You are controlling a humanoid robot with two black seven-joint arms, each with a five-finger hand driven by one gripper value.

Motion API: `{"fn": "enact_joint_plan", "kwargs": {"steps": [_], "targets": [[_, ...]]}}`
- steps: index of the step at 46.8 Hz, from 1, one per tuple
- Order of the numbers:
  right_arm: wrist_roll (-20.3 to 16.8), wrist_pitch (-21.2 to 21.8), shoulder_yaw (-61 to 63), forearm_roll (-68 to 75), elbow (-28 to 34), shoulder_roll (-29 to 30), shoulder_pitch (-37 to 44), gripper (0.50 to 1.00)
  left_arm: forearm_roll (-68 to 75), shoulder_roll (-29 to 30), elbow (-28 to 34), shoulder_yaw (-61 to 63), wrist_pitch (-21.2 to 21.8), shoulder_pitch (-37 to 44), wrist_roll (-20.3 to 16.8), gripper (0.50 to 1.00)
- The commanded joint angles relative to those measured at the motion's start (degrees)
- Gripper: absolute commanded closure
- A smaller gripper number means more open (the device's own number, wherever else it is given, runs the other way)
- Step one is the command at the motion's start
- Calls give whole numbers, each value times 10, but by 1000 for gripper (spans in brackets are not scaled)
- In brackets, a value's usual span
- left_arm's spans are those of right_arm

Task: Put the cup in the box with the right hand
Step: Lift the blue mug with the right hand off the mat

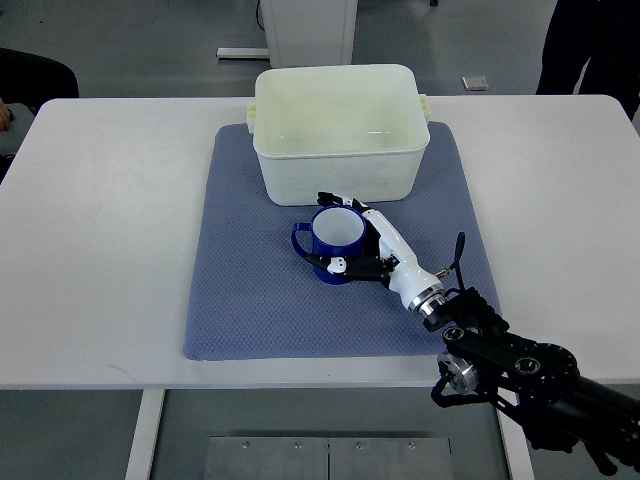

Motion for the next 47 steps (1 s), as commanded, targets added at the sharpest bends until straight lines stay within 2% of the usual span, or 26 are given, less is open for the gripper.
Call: {"fn": "enact_joint_plan", "kwargs": {"steps": [1,18,47], "targets": [[0,0,-1,0,0,-1,1,1000,0,0,0,0,0,0,0,500],[0,2,0,1,12,-19,7,1000,0,0,0,0,0,0,0,500],[0,7,4,12,158,-244,29,1000,0,0,0,0,0,0,0,500]]}}
